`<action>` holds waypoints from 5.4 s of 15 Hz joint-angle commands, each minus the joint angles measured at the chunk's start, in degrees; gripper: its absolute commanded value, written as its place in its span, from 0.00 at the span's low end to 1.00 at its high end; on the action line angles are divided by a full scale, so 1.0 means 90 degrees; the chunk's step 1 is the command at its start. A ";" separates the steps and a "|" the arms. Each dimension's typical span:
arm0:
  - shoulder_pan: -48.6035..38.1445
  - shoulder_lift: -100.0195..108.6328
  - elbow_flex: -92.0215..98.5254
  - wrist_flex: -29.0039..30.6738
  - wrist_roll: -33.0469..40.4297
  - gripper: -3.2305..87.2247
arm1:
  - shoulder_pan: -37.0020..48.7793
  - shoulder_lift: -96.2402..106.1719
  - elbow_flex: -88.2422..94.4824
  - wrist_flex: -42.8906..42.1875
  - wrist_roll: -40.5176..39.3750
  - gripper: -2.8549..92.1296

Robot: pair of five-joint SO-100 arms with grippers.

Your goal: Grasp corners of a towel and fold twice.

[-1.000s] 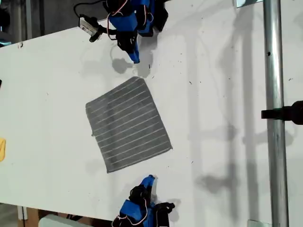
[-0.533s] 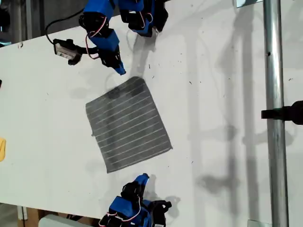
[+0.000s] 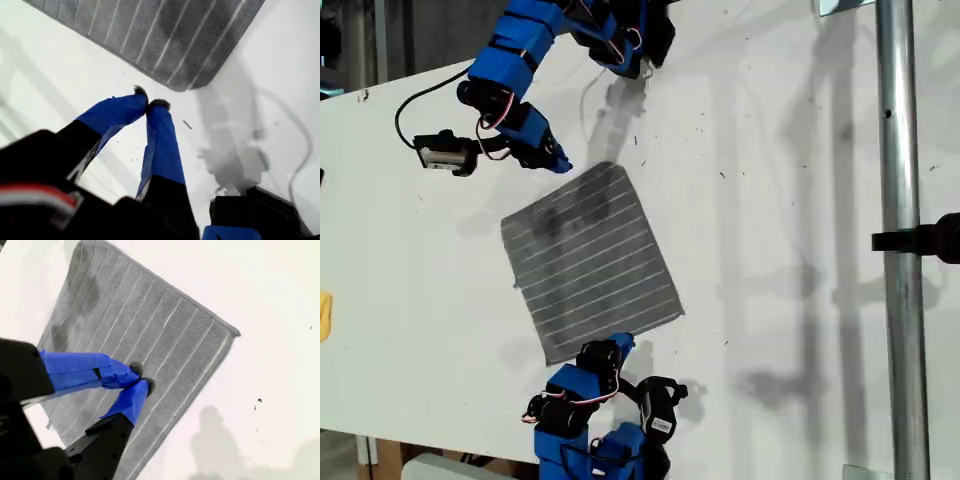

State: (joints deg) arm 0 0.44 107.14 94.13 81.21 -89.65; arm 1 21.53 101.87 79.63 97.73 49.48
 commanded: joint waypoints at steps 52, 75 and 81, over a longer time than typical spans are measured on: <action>0.0215 -0.5146 -0.2061 -0.1025 -0.0078 0.00 | -0.0664 -0.1992 0.2119 -0.2998 -0.0225 0.03; -0.2275 -0.3271 -0.2402 0.1641 0.2598 0.00 | 0.1309 -0.2617 0.0156 -0.3564 -0.2285 0.03; -0.3867 -0.2725 -0.2305 0.1699 0.3994 0.00 | 0.2227 -0.3525 -0.2666 -0.2695 -0.2988 0.03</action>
State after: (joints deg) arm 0 -32.17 79.01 73.56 94.92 -54.67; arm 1 39.46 67.50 59.41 72.60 23.55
